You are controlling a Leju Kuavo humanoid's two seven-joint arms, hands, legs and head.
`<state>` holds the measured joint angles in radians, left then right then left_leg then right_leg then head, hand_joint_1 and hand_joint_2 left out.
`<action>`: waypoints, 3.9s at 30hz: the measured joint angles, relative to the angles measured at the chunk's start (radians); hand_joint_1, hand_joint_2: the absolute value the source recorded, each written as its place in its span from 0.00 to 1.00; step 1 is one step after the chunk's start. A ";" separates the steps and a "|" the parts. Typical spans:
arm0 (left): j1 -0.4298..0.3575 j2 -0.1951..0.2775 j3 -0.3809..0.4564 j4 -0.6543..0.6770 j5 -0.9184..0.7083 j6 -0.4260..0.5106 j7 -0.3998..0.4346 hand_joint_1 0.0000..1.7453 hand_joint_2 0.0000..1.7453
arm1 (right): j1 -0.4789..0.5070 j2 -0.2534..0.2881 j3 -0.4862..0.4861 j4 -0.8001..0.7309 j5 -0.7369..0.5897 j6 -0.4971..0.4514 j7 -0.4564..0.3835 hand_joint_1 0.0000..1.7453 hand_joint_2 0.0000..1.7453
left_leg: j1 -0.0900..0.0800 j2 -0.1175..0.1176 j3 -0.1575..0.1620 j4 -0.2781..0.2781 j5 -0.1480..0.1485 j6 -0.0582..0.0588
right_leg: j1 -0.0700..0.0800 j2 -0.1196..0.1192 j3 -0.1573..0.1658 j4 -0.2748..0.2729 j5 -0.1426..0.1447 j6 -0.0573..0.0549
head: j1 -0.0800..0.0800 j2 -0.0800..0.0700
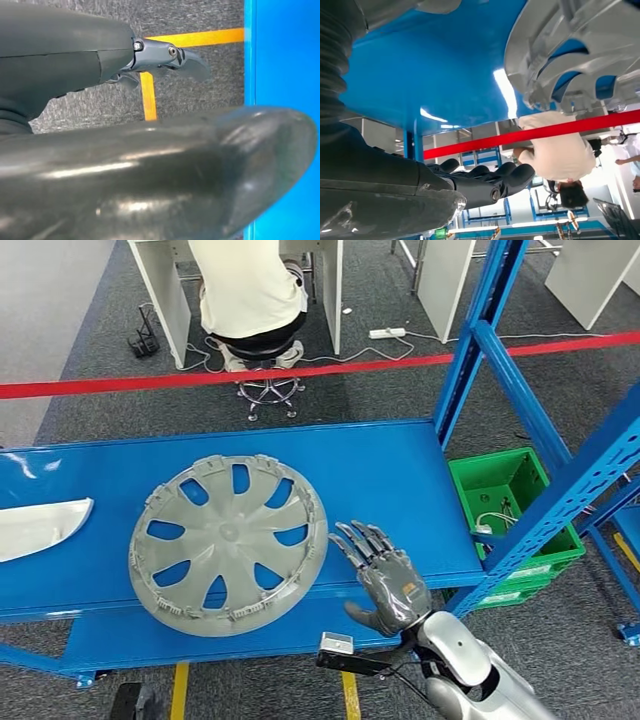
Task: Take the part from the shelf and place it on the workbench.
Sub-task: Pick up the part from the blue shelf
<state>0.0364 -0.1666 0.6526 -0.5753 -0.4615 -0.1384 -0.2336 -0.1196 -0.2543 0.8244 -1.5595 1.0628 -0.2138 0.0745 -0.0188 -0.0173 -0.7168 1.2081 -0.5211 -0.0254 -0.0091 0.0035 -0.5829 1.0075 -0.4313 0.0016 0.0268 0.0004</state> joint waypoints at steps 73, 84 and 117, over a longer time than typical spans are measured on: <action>0.114 -0.013 -0.264 -0.228 0.228 0.060 0.107 0.00 0.00 | 0.040 0.031 -0.037 -0.016 -0.078 -0.007 -0.059 0.00 0.00 | 0.030 -0.037 0.103 -0.162 0.059 -0.022 | -0.019 0.016 0.011 0.012 -0.022 0.024 | -0.002 0.000; 0.116 -0.011 -0.289 -0.239 0.242 0.069 0.108 0.00 0.00 | 0.034 0.031 -0.032 -0.023 -0.083 -0.009 -0.053 0.00 0.00 | 0.012 0.078 0.158 -0.225 0.075 0.001 | 0.006 -0.118 0.005 0.014 -0.019 0.032 | -0.006 0.000; 0.153 0.002 -0.362 -0.302 0.318 0.078 0.115 0.00 0.00 | 0.065 0.051 -0.060 -0.034 -0.113 -0.025 -0.074 0.00 0.00 | 0.011 0.015 0.123 -0.228 0.100 0.031 | 0.003 -0.015 0.120 0.004 -0.107 0.045 | -0.015 0.000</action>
<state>0.1896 -0.1647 0.2905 -0.8768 -0.1437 -0.0601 -0.1188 -0.0549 -0.2029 0.7642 -1.5939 0.9502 -0.2383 0.0003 -0.0075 -0.0023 -0.5940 0.9797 -0.4214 0.0052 -0.0061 -0.0120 -0.4627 1.0115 -0.5388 0.0466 0.0118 0.0003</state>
